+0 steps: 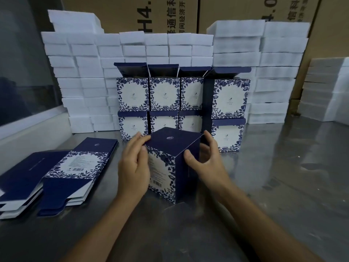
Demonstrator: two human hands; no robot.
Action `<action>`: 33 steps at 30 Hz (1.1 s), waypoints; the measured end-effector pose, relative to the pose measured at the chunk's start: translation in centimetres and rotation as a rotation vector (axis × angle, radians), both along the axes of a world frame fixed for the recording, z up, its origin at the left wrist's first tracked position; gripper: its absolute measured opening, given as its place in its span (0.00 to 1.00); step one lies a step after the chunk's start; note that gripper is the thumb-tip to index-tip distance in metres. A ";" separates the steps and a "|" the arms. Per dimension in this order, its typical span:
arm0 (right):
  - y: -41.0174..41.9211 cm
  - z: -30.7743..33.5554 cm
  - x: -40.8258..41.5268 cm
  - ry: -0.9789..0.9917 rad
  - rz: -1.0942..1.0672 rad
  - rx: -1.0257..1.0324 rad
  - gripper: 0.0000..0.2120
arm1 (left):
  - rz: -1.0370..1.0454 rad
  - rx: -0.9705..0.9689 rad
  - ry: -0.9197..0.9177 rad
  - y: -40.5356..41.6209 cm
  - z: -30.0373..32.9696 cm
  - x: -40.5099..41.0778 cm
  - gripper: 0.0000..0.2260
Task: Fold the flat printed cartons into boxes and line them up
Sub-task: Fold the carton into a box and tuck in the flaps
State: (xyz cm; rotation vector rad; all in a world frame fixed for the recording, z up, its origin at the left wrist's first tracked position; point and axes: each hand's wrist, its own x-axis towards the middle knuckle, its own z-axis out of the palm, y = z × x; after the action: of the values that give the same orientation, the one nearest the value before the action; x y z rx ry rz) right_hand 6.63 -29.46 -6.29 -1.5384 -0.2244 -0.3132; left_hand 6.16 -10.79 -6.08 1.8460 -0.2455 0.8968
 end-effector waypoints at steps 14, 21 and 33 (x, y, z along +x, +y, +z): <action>1.3 0.6 -0.7 -0.220 -0.029 -0.031 0.12 | 0.001 0.027 -0.043 0.0 0.1 0.4 0.11; 1.9 1.2 -1.0 -0.182 -0.085 0.123 0.07 | 0.012 -0.131 -0.017 0.3 0.9 0.4 0.21; 0.7 1.0 -0.8 -0.400 -0.329 -0.364 0.25 | -0.228 -0.112 0.067 -0.2 0.7 -0.3 0.19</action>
State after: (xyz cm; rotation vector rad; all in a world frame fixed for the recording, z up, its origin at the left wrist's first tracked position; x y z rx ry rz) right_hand 5.85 -28.73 -5.25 -1.8644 -0.3563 -0.8823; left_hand 5.82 -10.99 -5.38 1.7021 -0.3495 0.6772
